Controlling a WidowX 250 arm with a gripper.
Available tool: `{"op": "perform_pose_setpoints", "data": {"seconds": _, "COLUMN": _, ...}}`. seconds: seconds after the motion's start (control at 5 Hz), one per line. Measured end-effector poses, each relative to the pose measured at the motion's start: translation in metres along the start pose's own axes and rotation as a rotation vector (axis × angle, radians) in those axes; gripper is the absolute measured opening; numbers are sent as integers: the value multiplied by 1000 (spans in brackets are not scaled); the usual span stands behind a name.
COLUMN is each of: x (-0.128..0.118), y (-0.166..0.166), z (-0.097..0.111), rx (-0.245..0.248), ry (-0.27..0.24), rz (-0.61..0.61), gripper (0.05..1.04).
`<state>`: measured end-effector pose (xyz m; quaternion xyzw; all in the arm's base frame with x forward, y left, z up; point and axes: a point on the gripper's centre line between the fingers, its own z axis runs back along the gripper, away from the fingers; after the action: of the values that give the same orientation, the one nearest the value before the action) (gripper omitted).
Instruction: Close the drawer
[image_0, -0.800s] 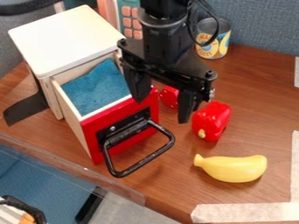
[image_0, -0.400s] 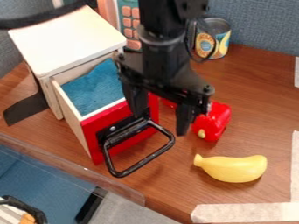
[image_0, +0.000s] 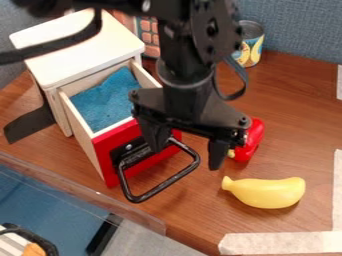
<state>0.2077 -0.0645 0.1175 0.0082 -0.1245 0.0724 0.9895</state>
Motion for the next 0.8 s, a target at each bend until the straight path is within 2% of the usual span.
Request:
{"op": "perform_pose_setpoints", "data": {"seconds": 0.2, "x": -7, "y": -2, "z": -9, "rx": 0, "ry": -25, "rz": 164, "gripper": 1001}}
{"op": "perform_pose_setpoints", "data": {"seconds": 0.4, "x": -19, "y": -8, "z": -27, "rx": -21, "ry": -5, "rz": 243, "gripper": 1001}}
{"op": "perform_pose_setpoints", "data": {"seconds": 0.6, "x": -25, "y": -11, "z": -42, "rx": -68, "ry": 38, "rz": 344, "gripper": 1001}}
{"op": "perform_pose_setpoints", "data": {"seconds": 0.8, "x": -29, "y": -12, "z": -53, "rx": -91, "ry": 34, "rz": 443, "gripper": 1001}}
